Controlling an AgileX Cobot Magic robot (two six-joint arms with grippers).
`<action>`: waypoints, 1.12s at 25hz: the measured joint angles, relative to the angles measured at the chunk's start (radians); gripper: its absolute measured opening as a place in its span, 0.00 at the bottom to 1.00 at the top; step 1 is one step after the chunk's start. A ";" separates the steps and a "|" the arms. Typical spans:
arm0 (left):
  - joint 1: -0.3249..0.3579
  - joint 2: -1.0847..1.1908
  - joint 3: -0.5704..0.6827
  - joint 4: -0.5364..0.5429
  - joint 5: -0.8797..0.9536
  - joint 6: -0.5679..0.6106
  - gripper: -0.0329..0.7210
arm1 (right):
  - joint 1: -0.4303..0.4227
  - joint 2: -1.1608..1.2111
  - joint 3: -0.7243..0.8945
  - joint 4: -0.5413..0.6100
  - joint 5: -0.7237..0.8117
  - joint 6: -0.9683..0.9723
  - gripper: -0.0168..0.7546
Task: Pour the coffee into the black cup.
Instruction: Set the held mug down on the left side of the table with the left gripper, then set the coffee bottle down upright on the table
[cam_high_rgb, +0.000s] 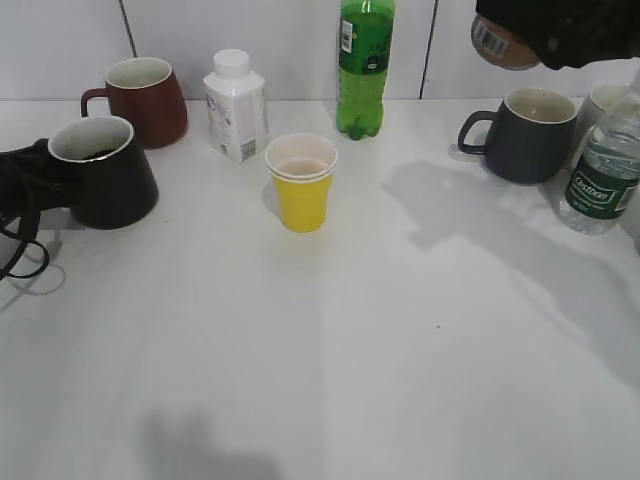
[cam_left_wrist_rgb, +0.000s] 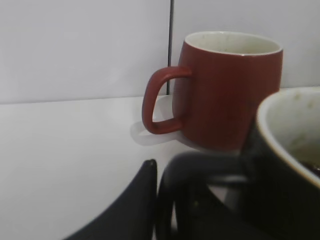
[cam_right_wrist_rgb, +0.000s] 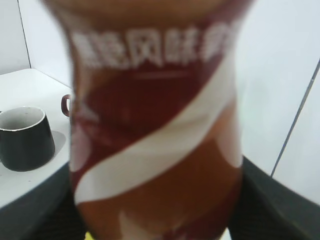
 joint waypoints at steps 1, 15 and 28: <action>0.000 0.000 0.004 0.000 -0.004 -0.001 0.19 | 0.000 0.000 0.000 0.000 0.000 0.000 0.72; 0.000 -0.114 0.179 -0.063 -0.011 -0.005 0.37 | 0.000 0.001 0.000 0.000 0.008 0.000 0.72; -0.004 -0.427 0.300 0.162 -0.012 -0.011 0.37 | 0.000 0.200 0.000 0.003 0.009 -0.044 0.72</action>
